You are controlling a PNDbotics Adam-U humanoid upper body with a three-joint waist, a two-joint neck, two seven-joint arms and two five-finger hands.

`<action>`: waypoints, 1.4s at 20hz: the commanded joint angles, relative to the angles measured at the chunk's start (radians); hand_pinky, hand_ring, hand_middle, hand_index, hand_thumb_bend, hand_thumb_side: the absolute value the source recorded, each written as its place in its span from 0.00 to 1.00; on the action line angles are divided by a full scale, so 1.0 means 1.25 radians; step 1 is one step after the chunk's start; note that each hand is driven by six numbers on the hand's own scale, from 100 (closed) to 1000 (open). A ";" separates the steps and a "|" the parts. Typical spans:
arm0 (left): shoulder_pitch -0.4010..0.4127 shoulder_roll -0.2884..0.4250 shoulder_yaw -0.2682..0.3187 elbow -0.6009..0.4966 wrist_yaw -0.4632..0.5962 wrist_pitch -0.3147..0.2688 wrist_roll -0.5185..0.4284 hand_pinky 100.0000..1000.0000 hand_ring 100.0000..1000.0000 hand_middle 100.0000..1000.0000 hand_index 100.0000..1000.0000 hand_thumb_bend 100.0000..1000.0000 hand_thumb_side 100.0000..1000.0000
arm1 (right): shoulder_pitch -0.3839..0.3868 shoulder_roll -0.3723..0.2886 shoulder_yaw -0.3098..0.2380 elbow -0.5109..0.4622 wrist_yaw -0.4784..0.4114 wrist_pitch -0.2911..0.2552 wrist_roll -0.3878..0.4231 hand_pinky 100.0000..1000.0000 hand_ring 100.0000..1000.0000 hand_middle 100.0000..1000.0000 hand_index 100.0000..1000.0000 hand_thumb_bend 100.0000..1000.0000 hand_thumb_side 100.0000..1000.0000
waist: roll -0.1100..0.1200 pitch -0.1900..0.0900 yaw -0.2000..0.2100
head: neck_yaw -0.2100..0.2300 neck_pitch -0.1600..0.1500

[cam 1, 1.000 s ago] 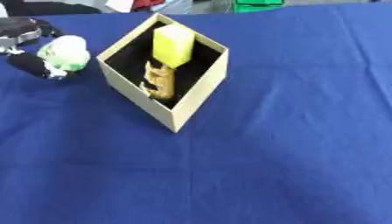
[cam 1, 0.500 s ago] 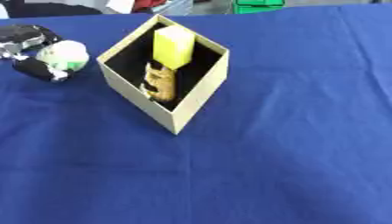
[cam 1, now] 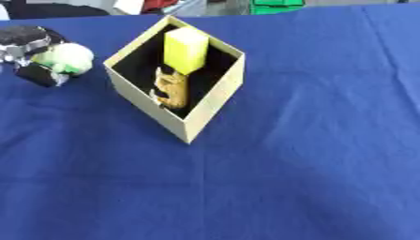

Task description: Pick up objects on the table and place them in the box.

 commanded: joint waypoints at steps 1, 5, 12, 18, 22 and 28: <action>-0.012 0.023 0.003 -0.019 0.011 0.005 0.001 0.73 0.73 0.70 0.80 0.00 0.18 | -0.008 -0.005 -0.009 -0.019 0.003 0.001 -0.004 0.92 0.98 0.76 0.91 0.00 0.73 | 0.000 -0.028 0.002 | -0.003 0.002; -0.011 0.023 0.003 -0.023 0.020 0.020 0.024 0.68 0.67 0.62 0.73 0.00 0.12 | -0.006 -0.002 -0.009 -0.021 0.004 0.001 -0.004 0.92 0.98 0.76 0.91 0.00 0.73 | -0.001 -0.031 0.002 | -0.003 0.003; -0.017 0.023 -0.003 -0.052 0.033 0.041 0.066 0.64 0.62 0.57 0.69 0.00 0.15 | -0.001 0.002 -0.010 -0.025 0.006 0.002 -0.002 0.92 0.98 0.76 0.91 0.00 0.73 | -0.001 -0.037 0.007 | -0.007 0.009; -0.025 0.018 -0.004 -0.089 0.074 0.063 0.097 0.60 0.58 0.53 0.65 0.00 0.20 | 0.003 0.004 -0.009 -0.027 0.008 0.000 -0.001 0.92 0.98 0.76 0.90 0.00 0.73 | 0.000 -0.044 0.008 | -0.010 0.014; -0.032 0.013 -0.023 -0.140 0.099 0.064 0.106 0.60 0.58 0.52 0.65 0.00 0.21 | 0.007 0.008 -0.009 -0.029 0.012 -0.001 -0.001 0.92 0.98 0.76 0.90 0.00 0.72 | 0.002 -0.051 0.008 | -0.012 0.015; -0.038 -0.004 -0.067 -0.235 0.146 0.074 0.123 0.59 0.57 0.53 0.66 0.00 0.26 | 0.014 0.017 -0.007 -0.036 0.017 -0.003 0.001 0.92 0.98 0.76 0.90 0.00 0.72 | 0.005 -0.062 0.009 | -0.014 0.016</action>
